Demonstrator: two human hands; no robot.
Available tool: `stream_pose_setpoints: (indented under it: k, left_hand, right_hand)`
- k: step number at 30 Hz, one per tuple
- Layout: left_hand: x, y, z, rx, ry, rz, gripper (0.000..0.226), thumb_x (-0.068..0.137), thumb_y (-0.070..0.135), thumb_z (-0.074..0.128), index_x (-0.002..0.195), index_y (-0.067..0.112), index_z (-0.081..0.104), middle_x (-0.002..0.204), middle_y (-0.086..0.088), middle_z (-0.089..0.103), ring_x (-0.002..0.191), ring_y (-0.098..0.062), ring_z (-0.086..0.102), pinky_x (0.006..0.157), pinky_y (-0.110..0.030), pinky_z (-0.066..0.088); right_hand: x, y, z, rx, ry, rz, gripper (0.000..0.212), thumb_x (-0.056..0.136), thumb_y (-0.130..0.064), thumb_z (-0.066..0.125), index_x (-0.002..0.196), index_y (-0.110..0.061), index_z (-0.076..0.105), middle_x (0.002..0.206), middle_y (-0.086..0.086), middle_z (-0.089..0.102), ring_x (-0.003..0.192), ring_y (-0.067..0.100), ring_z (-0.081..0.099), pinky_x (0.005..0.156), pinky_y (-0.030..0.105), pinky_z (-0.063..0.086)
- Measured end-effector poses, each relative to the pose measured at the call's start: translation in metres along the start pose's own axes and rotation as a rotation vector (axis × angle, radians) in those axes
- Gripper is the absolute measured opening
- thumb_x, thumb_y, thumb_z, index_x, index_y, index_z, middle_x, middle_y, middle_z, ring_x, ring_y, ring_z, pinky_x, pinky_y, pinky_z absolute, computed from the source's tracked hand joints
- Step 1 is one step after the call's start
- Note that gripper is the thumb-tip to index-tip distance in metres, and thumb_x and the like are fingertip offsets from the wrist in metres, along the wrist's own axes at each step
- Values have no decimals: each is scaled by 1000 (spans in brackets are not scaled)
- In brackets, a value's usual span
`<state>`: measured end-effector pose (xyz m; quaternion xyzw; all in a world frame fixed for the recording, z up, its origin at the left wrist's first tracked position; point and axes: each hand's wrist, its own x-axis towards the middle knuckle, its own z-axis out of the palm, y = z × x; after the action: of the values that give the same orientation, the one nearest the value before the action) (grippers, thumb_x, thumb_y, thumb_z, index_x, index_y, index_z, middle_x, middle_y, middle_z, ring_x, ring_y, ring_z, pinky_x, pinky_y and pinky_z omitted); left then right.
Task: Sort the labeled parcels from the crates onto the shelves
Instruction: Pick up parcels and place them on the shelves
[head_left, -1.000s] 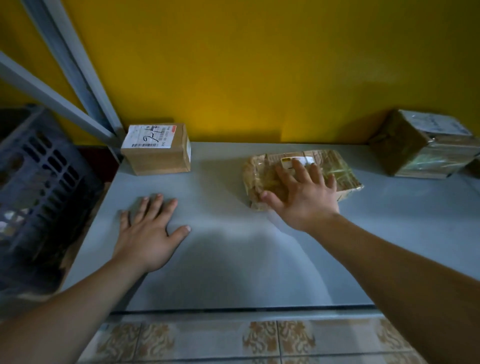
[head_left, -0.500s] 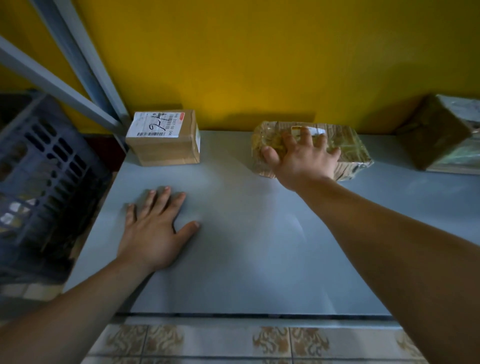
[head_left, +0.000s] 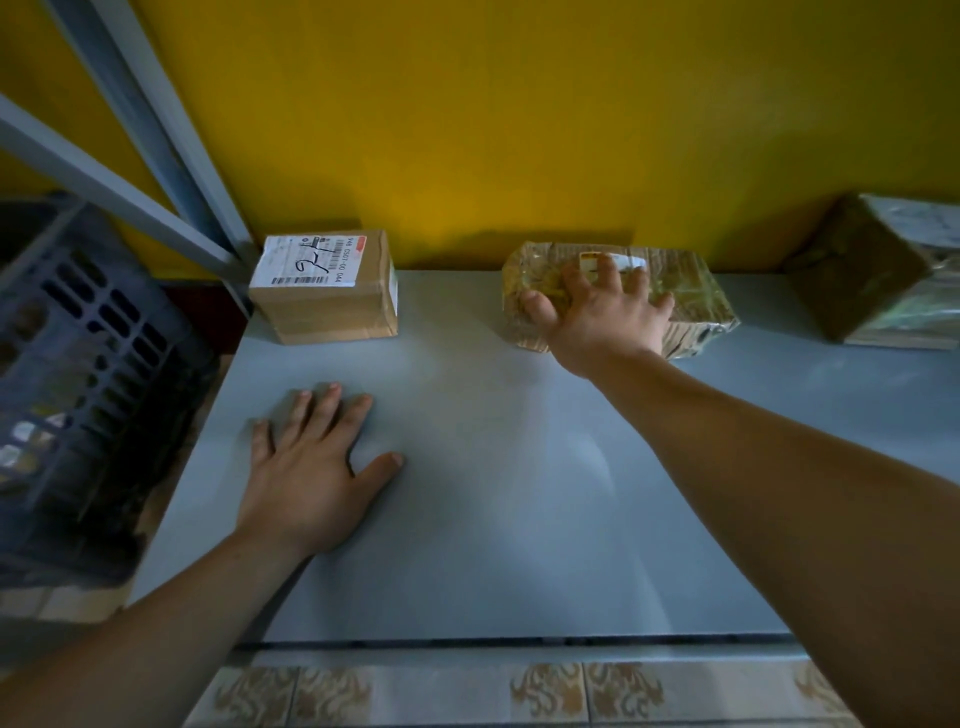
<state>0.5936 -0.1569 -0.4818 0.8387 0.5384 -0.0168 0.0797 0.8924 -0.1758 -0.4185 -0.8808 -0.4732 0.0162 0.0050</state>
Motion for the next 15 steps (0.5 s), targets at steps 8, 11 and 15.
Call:
stream_pose_setpoints:
  k: [8, 11, 15]
  left_hand:
    - [-1, 6, -12, -17, -77, -10, 89, 75, 79, 14, 153, 38, 11, 163, 5, -1, 149, -19, -8, 116, -54, -3]
    - [-3, 10, -24, -31, -159, -22, 85, 82, 78, 33, 153, 34, 16, 163, 3, 2, 149, -23, -3, 117, -56, 2]
    - [-22, 30, -53, -78, -268, 28, 82, 85, 67, 51, 152, 29, 24, 162, 1, 9, 149, -20, 7, 117, -53, 12]
  right_hand:
    - [-32, 18, -17, 81, -21, -81, 77, 83, -82, 24, 139, -33, 45, 153, 5, 36, 142, 35, 27, 113, 58, 24]
    - [-68, 35, -20, 33, -99, -104, 76, 89, -74, 35, 152, -33, 27, 163, 2, 19, 149, 30, 14, 119, 53, 16]
    - [-116, 52, -42, -3, -205, -96, 76, 92, -69, 38, 153, -26, 25, 161, 6, 23, 147, 31, 20, 119, 50, 21]
